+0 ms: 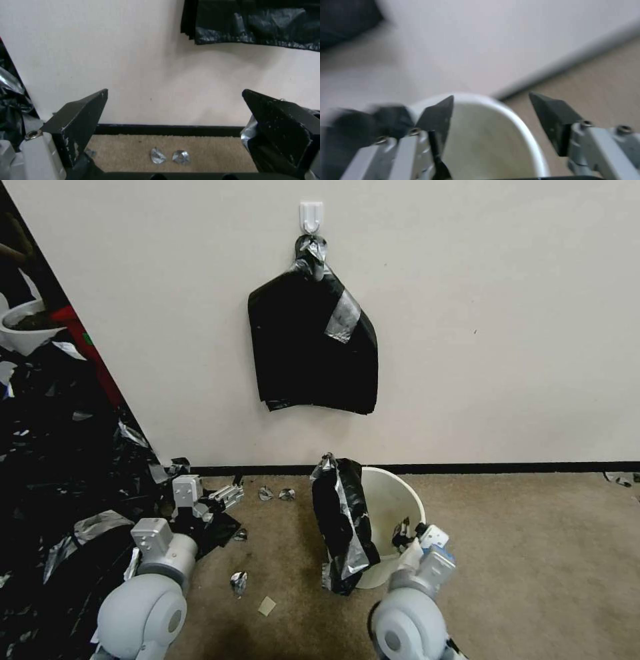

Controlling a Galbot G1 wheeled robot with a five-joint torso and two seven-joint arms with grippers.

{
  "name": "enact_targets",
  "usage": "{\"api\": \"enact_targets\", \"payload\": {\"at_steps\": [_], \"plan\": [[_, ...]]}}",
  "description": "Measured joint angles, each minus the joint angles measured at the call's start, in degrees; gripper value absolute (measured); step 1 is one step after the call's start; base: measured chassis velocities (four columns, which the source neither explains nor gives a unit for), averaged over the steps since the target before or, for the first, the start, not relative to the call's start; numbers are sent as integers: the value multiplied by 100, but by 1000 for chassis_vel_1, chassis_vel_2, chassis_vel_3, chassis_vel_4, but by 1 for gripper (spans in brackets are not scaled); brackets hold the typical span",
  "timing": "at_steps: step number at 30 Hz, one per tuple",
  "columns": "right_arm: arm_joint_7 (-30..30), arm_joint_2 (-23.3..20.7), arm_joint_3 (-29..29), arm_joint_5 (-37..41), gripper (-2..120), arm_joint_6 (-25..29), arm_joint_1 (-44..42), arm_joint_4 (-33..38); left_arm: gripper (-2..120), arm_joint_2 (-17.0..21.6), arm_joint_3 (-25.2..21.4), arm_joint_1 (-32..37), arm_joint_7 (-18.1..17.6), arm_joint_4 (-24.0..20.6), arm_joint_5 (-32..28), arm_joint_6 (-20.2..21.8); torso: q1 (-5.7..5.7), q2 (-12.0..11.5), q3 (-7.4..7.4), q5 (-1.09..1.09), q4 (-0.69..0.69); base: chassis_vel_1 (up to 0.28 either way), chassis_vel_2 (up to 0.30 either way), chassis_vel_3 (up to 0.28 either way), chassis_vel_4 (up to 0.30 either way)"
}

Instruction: Place a trash bag onto the trash bin.

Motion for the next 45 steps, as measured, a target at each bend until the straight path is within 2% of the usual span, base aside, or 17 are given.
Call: {"api": "enact_targets", "payload": {"at_steps": [2,3,6,7,10,12,16,19,21,26,29,31,32,34,35,37,45], "plan": [[-1119,-339,-29,16,75,-171,102,274,100,-7,6,-66,1,100,13,0,0,0,0,-1,0,0,0,0,0],[-1119,-339,-29,16,75,-171,102,274,100,-7,6,-66,1,100,13,0,0,0,0,-1,0,0,0,0,0],[-1999,-546,-138,1058,88,-1354,488,466,100,-13,-27,-128,3,197,15,0,0,0,0,0,1,0,0,0,0],[-1999,-546,-138,1058,88,-1354,488,466,100,-13,-27,-128,3,197,15,0,0,0,0,0,1,0,0,0,0],[-2304,-523,-179,1419,98,-2383,885,176,100,12,-101,-128,5,240,14,0,0,0,0,0,2,0,0,0,0],[-2306,-509,-185,1431,96,-2509,934,118,100,16,-120,-129,5,255,12,0,0,0,0,0,2,0,0,0,0],[-2151,-428,-223,1257,80,-2824,1102,-162,100,37,-216,-170,4,406,-22,-14,0,0,0,-1,2,0,0,0,0],[-2103,-412,-227,1170,74,-2840,1122,-220,100,40,-227,-183,1,439,-37,-16,0,0,1,0,2,0,0,0,0],[-2027,-386,-233,978,60,-2850,1148,-321,100,42,-233,-216,-5,504,-78,-20,0,0,1,-1,2,0,0,0,0],[-1968,-367,-226,484,45,-2743,1110,-460,100,3,-104,-305,-20,629,-264,-24,0,0,0,0,1,0,0,0,0],[-1967,-367,-163,393,36,-2643,1093,-502,100,-20,165,-362,9,690,-456,9,0,0,1,0,1,0,0,0,0],[-1974,-366,-100,392,24,-2578,1106,-591,100,-36,534,-434,287,745,-640,71,0,0,0,0,1,0,0,0,0],[-1974,-366,-100,392,24,-2578,1106,-591,100,-36,534,-434,287,745,-640,71,0,0,0,0,1,0,0,0,0],[-1943,-326,-85,248,12,-2427,1077,-676,100,-168,1015,-653,487,932,-896,153,0,0,1,0,1,0,0,0,0],[-1943,-326,-85,248,12,-2427,1077,-676,100,-168,1015,-653,487,932,-896,153,0,0,1,0,1,0,0,0,0],[-1922,-294,-95,-18,1,-2323,1019,-714,100,-388,1367,-886,513,1193,-918,172,0,0,1,1,1,0,0,0,0],[-2020,-277,-53,-1087,0,-2004,897,-821,100,-816,2001,-1304,247,1754,-590,317,0,0,1,1,0,0,0,0,0]]}}
